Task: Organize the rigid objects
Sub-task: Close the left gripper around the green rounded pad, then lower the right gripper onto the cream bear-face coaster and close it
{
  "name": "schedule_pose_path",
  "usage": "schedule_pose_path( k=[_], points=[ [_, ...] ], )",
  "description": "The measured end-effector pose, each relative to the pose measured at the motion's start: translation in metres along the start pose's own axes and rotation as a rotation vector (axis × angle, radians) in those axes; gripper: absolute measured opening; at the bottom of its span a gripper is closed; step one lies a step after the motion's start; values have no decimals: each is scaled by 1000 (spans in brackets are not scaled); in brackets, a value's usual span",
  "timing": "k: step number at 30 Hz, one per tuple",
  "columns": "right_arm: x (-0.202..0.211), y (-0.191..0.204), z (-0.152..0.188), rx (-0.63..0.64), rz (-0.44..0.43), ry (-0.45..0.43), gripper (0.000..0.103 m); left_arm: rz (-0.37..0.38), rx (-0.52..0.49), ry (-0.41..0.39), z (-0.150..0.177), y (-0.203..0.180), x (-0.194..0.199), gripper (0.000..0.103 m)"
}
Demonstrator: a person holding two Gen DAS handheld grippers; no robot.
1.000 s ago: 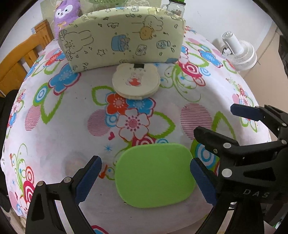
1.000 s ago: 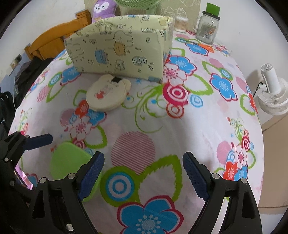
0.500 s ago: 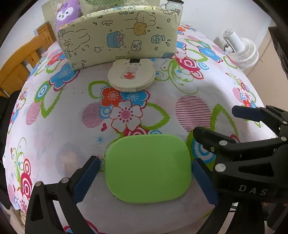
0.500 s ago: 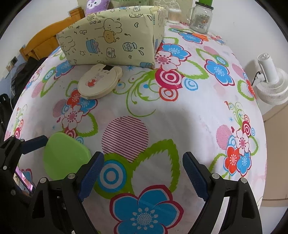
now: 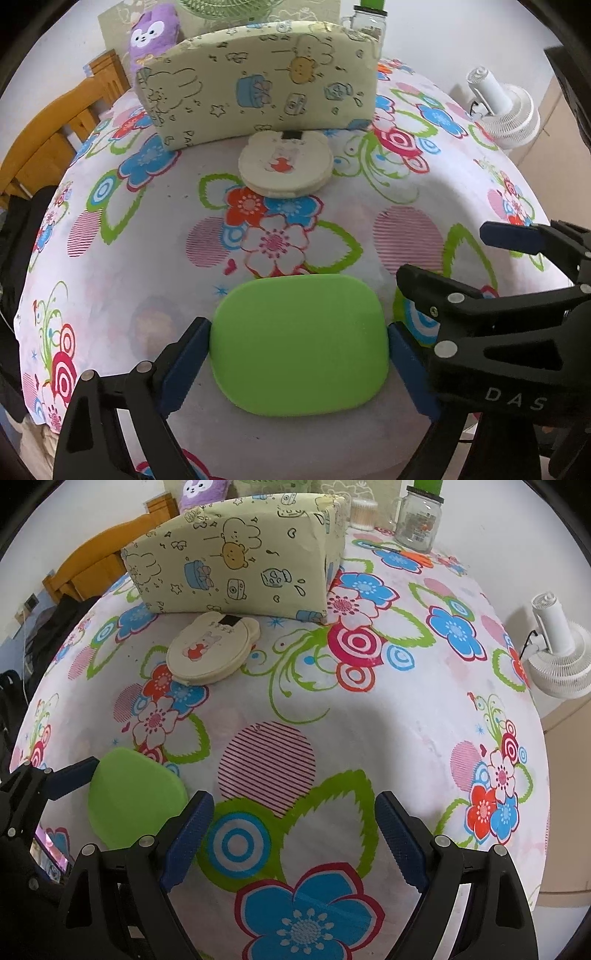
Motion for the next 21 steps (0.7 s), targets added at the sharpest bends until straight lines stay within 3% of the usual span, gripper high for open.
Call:
schedule_pose_path(
  k=[21],
  points=[
    [2, 27, -52, -42, -31, 2, 91, -9, -12, 19, -39, 38, 5, 95]
  ],
)
Point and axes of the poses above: each gripper's, at about its wrist camera, not at the fingertips, and x roughly against the way its jaws point, y to its left, z to its underside, the point moved 4 cm from there along -x, roughly the way its jaws point, and after that the axes turned 9 degrees about y, right-handed, at the moved point
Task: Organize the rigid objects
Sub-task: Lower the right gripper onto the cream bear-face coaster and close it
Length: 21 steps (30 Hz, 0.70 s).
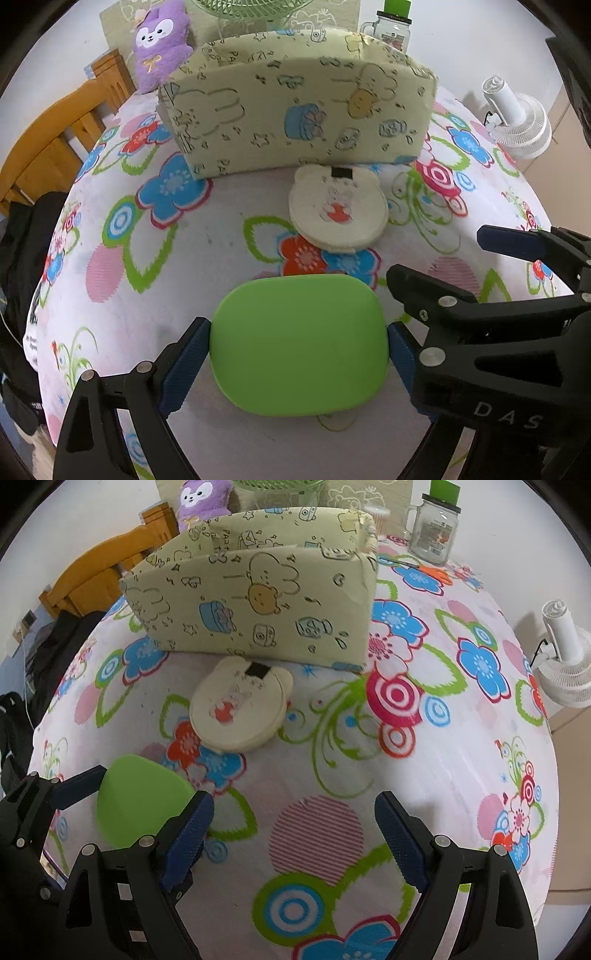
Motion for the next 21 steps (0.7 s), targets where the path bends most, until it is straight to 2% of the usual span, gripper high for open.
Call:
schedule_pose_path(
  k=[21],
  points=[
    [-14, 28, -50, -55, 5, 5, 86, -7, -108, 3, -45, 37, -8, 95]
  ],
)
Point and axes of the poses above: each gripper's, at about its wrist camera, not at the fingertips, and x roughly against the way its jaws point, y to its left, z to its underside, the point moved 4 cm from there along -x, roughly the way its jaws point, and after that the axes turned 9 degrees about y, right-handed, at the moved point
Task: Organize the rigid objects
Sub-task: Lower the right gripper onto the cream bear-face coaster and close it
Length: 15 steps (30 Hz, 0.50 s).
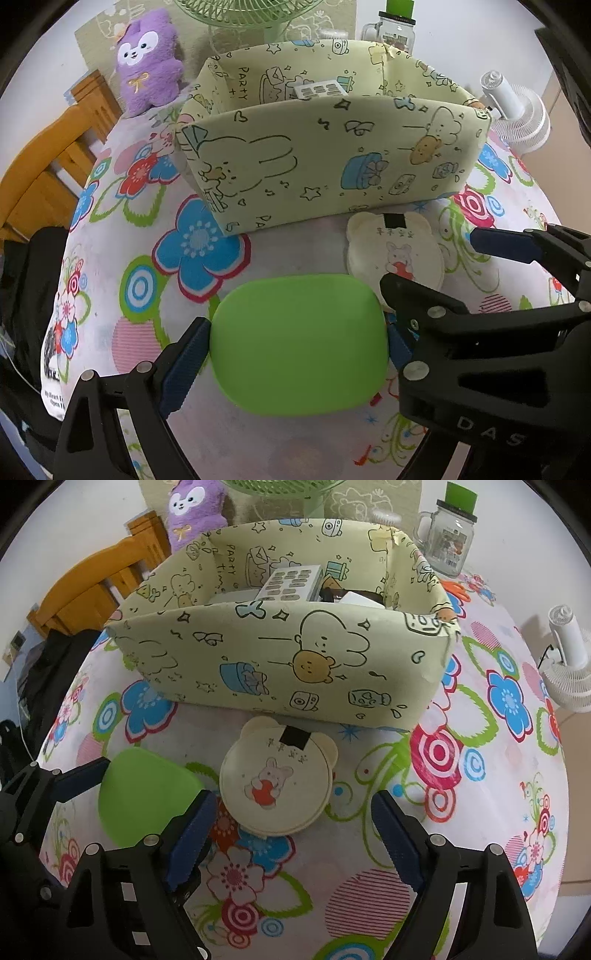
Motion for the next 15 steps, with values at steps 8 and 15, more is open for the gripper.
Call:
schedule_pose_path(
  k=[8, 15],
  points=[
    [-13, 7, -12, -20, -2, 22, 83, 6, -38, 19, -8, 10, -10, 95],
    [-23, 16, -23, -30, 14, 35, 82, 15, -91, 32, -13, 15, -18, 95]
  ],
)
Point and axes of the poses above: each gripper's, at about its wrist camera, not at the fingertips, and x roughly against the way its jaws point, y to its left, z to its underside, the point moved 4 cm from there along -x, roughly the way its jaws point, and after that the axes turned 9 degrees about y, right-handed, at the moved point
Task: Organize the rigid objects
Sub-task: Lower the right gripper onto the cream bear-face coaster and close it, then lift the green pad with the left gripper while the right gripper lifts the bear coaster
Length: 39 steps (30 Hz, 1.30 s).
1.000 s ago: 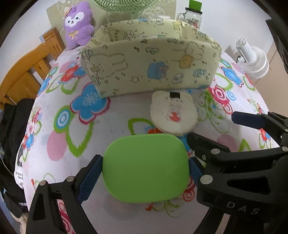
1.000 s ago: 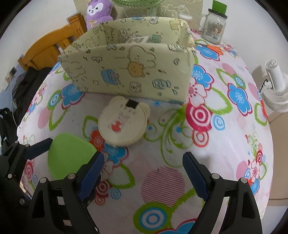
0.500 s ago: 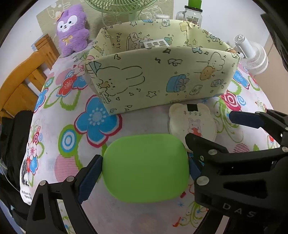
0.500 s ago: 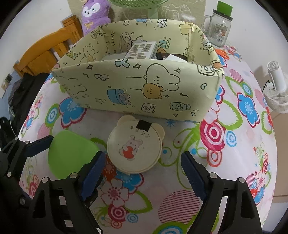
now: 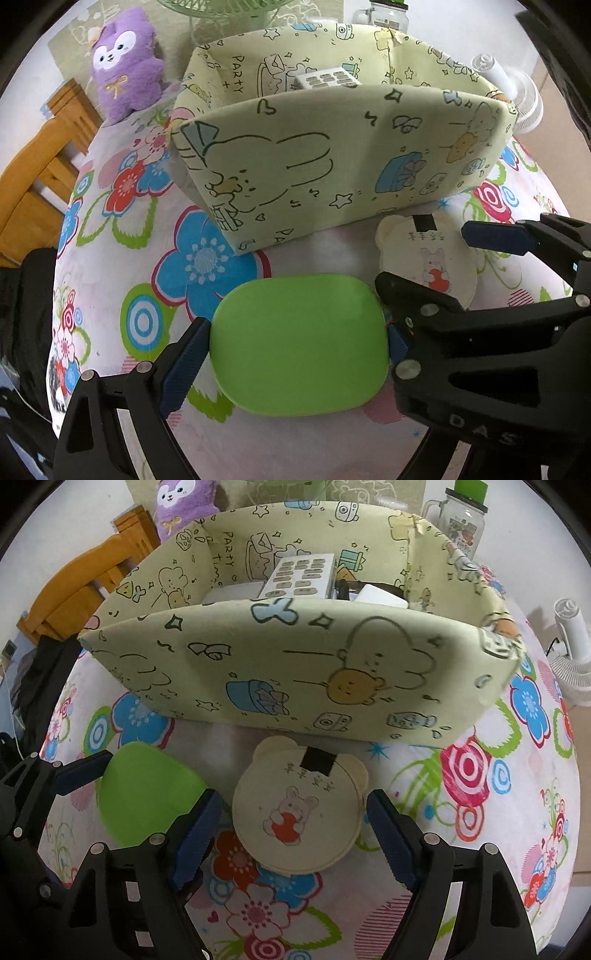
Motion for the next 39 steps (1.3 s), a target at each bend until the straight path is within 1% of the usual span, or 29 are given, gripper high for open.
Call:
schedule_pose_path(
  k=[3, 4, 6, 11, 17, 19, 20, 28, 35, 39],
  points=[
    [-4, 3, -3, -10, 25, 5, 81, 13, -20, 3, -3, 1, -3, 95],
    [-6, 3, -4, -14, 31, 10, 79, 14, -29, 5, -4, 0, -4, 95],
    [-8, 4, -4, -32, 32, 19, 78, 20, -38, 8, -5, 0, -6, 95],
    [-12, 10, -8, -38, 67, 23, 77, 35, -54, 16, -6, -1, -11, 95],
    [-18, 13, -13, -53, 76, 23, 78, 51, -57, 15, -5, -3, -11, 95],
    [-20, 14, -11, -58, 78, 17, 78, 55, -55, 17, -7, 2, -14, 95],
    [-20, 14, -11, -63, 78, 14, 78, 56, -55, 17, -11, 8, -18, 95],
    [-21, 12, -5, -79, 81, 11, 76, 51, -48, 12, -8, 9, -16, 95],
    [-16, 0, 6, -110, 66, 30, 76, 44, -43, 1, -4, 8, -8, 95],
    [-8, -9, 12, -106, 67, 21, 76, 49, -30, -4, -2, 4, -3, 95]
  ],
)
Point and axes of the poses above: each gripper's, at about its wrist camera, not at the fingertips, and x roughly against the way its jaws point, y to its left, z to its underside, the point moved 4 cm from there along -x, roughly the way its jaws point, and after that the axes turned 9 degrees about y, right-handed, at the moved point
